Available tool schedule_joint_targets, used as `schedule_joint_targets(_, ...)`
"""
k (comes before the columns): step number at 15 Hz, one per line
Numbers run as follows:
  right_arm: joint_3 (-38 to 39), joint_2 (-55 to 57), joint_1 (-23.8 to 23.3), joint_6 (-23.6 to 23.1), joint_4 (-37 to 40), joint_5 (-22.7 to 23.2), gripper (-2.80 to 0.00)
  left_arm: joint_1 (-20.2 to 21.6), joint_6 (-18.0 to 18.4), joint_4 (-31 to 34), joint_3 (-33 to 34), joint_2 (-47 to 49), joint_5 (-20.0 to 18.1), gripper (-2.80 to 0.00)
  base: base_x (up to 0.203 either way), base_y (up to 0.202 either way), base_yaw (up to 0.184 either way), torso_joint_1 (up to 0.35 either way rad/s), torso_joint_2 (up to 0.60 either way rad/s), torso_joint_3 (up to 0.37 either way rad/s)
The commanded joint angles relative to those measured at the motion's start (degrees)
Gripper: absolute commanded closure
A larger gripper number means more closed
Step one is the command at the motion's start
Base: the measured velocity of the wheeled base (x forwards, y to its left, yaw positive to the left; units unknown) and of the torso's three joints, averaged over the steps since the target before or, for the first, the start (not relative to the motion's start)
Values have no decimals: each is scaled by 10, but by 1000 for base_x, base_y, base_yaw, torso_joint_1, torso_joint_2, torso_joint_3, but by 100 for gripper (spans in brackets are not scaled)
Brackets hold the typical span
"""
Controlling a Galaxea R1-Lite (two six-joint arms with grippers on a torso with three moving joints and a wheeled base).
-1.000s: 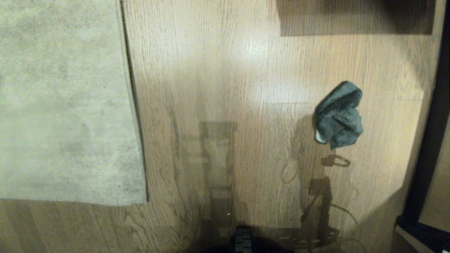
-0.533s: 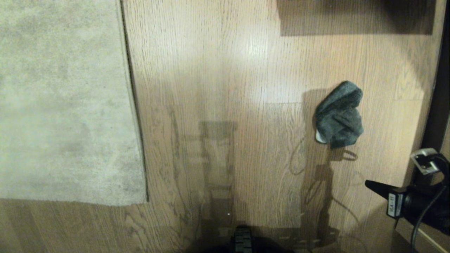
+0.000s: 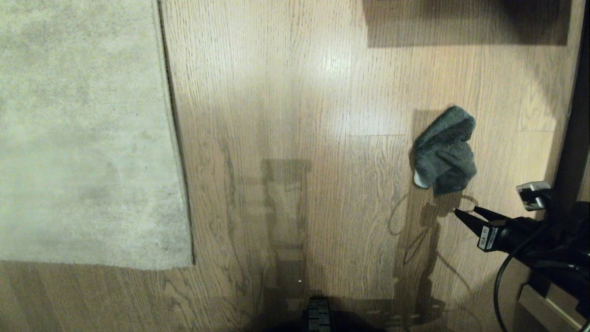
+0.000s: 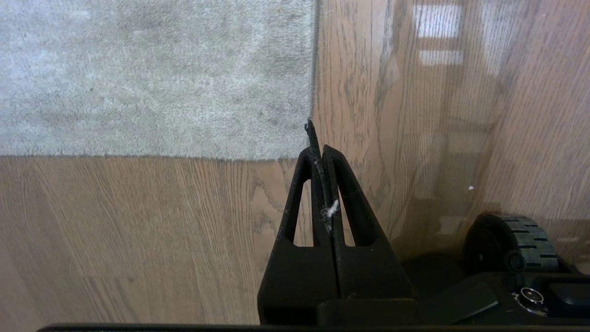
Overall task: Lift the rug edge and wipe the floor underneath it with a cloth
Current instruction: Pick up the rag
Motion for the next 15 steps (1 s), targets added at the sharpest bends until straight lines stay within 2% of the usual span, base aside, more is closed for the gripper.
schedule_joint_targets(1, -4, 10, 1, 1, -8, 26, -280, 0, 0, 0, 0, 0, 0, 0, 0, 0, 0, 0, 0, 0)
schedule_joint_targets(5, -54, 12, 4, 7, -18, 68, -280, 0, 0, 0, 0, 0, 0, 0, 0, 0, 0, 0, 0, 0)
schedule_joint_targets(15, -81, -10, 24, 0, -23, 69, -280, 0, 0, 0, 0, 0, 0, 0, 0, 0, 0, 0, 0, 0)
